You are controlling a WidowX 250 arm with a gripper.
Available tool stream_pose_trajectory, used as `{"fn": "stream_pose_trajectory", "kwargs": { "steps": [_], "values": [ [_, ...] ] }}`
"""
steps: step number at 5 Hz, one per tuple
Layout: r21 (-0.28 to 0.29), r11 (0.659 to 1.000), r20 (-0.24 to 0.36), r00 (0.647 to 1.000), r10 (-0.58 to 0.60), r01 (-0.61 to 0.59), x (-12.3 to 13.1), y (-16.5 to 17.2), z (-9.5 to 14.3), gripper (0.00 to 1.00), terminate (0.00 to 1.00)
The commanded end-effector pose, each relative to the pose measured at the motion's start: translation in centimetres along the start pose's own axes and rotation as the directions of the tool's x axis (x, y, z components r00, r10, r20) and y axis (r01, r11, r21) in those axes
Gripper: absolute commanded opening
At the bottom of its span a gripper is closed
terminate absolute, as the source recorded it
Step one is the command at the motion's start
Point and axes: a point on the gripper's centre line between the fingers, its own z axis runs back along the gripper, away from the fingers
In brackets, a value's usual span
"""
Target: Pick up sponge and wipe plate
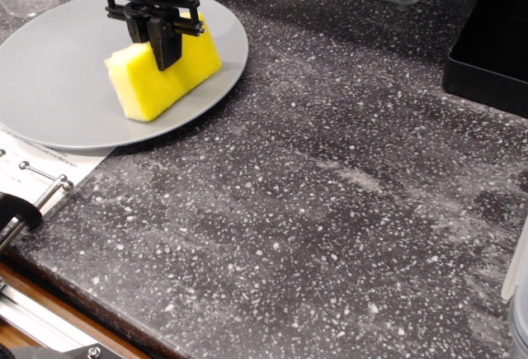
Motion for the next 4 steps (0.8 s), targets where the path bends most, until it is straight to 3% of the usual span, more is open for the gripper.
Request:
{"fn": "stream_pose_trajectory", "kwargs": {
  "steps": [1,4],
  "values": [
    [0.072,0.997,0.011,0.999,0.04,-0.04,0.8,4.5,1.6,0.0,0.0],
    [0.129,0.991,0.069,0.996,-0.056,0.046,-0.7,10.0,1.2,0.0,0.0]
  ]
}}
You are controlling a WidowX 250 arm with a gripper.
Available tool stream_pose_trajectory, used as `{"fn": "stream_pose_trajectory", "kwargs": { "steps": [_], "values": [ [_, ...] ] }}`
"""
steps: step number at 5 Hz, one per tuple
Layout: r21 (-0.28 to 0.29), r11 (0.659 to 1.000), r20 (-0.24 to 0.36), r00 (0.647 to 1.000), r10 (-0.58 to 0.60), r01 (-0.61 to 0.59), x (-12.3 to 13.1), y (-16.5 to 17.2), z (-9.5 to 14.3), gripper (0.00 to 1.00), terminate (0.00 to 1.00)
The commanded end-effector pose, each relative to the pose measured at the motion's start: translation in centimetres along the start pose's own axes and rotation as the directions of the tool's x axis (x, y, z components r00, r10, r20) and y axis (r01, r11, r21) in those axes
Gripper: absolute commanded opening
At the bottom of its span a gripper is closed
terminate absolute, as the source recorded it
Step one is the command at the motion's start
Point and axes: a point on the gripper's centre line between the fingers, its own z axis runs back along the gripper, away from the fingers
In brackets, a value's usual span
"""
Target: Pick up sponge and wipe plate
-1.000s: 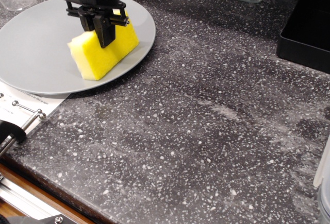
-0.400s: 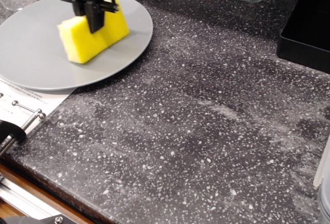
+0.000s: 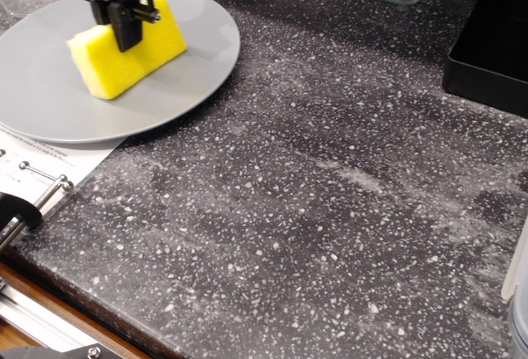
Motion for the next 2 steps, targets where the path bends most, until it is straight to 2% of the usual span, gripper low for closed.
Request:
{"fn": "stream_pose_trajectory", "kwargs": {
  "steps": [1,2],
  "values": [
    [0.063,0.998,0.065,0.998,-0.013,0.009,-1.3,5.5,1.1,0.0,0.0],
    [0.054,0.998,0.088,0.996,-0.033,0.029,-1.8,7.1,2.1,0.0,1.0]
  ]
}}
